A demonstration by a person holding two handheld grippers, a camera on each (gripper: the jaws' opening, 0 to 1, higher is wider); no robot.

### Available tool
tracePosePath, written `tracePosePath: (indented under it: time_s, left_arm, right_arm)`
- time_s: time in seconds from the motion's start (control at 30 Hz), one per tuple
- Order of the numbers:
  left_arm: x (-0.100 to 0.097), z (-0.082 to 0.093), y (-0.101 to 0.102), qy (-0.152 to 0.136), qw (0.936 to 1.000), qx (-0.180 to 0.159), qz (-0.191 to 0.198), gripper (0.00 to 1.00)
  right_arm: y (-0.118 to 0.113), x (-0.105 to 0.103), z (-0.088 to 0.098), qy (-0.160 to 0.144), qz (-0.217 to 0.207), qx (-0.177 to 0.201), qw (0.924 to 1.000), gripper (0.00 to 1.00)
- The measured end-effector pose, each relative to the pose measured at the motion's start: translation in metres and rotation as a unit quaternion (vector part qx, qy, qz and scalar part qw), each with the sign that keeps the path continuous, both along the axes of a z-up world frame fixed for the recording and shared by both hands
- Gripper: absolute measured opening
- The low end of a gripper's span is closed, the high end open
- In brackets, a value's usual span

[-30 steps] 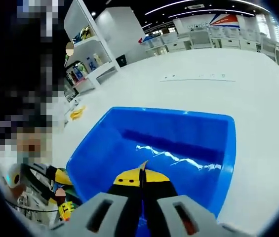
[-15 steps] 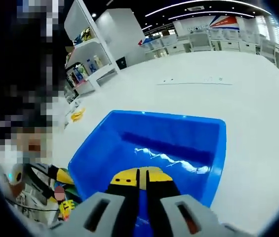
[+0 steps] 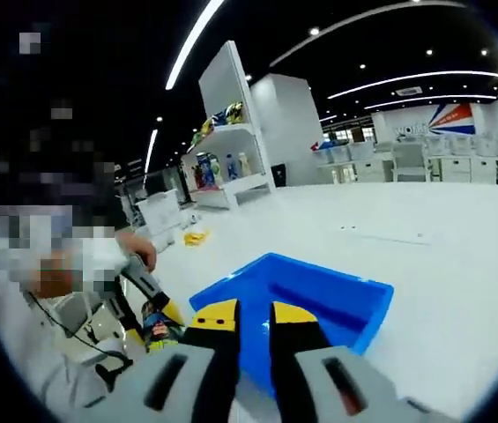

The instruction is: Open the lid of the chip container on the table, take out the chips, place them into the box in front of the container, and close the lid

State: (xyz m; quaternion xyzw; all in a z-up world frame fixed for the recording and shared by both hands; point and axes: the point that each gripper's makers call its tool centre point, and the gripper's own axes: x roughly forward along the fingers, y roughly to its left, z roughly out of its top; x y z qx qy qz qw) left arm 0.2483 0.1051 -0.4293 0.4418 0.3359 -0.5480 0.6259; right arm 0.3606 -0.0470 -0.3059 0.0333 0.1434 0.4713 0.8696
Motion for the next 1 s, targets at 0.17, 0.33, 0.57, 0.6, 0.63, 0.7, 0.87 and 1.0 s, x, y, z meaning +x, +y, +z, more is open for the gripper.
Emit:
tracePosePath:
  time_s: [0.17,0.33,0.57,0.6,0.63,0.7,0.87,1.0]
  left_arm:
    - [0.0,0.0,0.0,0.0,1.0,-0.005,-0.002,0.47]
    - [0.0,0.001,-0.001,0.001,1.0,-0.009,-0.002,0.47]
    - [0.001,0.002,-0.001,0.008,0.9998,-0.017,-0.006,0.47]
    - [0.001,0.002,-0.001,0.009,0.9998,-0.019,-0.005,0.47]
    - [0.001,0.002,-0.001,0.009,0.9997,-0.02,-0.005,0.47]
    - [0.001,0.002,-0.001,0.008,0.9998,-0.019,-0.007,0.47]
    - [0.001,0.002,-0.001,0.008,0.9997,-0.021,-0.007,0.47]
    - [0.002,0.002,-0.001,0.008,0.9996,-0.024,-0.007,0.47]
  right_arm:
    - [-0.029,-0.022,-0.006,-0.027,0.022,0.013,0.9993,0.13]
    - [-0.055,-0.045,-0.031,-0.089,0.092,-0.018,0.9916,0.13]
    - [-0.098,-0.055,-0.068,-0.094,0.092,-0.015,0.9912,0.13]
    - [-0.103,-0.055,-0.072,-0.08,0.086,-0.006,0.9931,0.12]
    - [-0.107,-0.056,-0.074,-0.078,0.085,-0.003,0.9934,0.1]
    - [-0.115,-0.061,-0.08,-0.08,0.084,-0.001,0.9932,0.08]
    - [-0.114,-0.088,-0.099,-0.065,0.12,-0.016,0.9905,0.1]
    - [-0.107,-0.099,-0.104,-0.065,0.145,-0.019,0.9872,0.1]
